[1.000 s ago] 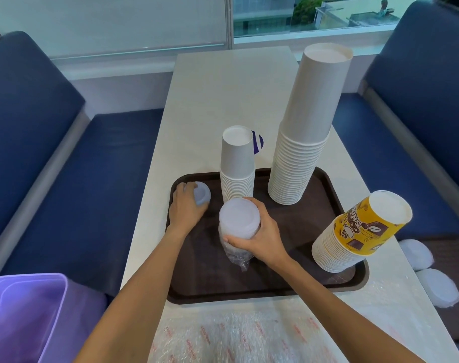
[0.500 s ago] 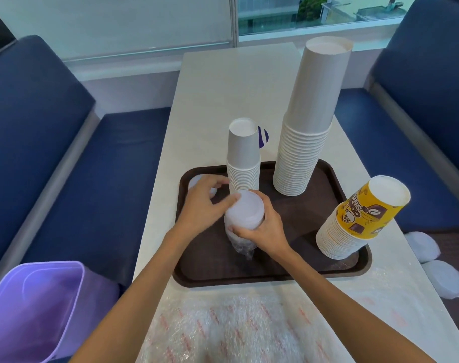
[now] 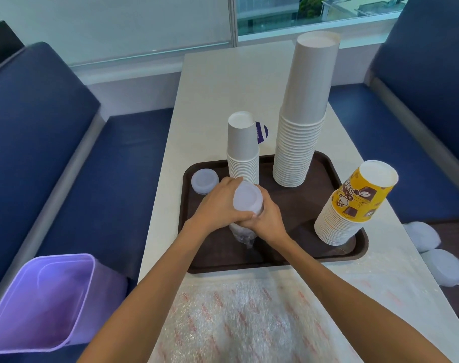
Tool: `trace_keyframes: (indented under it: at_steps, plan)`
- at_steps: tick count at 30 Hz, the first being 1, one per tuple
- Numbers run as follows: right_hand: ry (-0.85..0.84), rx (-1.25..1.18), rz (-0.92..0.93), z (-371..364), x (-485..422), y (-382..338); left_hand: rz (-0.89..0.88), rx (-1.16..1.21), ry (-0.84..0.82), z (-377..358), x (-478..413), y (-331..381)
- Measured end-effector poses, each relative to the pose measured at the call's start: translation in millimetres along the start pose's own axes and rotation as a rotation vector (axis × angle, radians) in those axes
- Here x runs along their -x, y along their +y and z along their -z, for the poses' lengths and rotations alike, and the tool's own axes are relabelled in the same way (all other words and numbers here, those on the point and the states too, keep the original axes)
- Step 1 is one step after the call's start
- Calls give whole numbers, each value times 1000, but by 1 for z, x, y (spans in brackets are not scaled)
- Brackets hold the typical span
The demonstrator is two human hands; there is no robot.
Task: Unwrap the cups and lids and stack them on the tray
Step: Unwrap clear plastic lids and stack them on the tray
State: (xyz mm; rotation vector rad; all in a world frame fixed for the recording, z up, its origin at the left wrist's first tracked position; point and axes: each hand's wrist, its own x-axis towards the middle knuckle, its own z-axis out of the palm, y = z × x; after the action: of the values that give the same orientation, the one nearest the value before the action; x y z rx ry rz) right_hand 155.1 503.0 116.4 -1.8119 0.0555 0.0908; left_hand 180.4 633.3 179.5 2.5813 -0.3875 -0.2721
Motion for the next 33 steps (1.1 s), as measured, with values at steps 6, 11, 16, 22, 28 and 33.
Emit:
trace_keyframes:
  at_steps: [6,11,16,22,28,33]
  plan:
    - [31,-21,-69,-4,2,-1,9,-75,13,3,1,9]
    - [58,12,-63,-5,0,3,47,-70,45,2,3,13]
    - [-23,18,-21,4,-2,6,54,-28,83,3,6,13]
    - [-50,46,17,10,-5,13,29,113,123,16,11,10]
    - [-61,172,67,17,-11,19,92,184,245,49,15,-10]
    - [-80,145,73,20,-13,20,270,146,286,41,-2,-51]
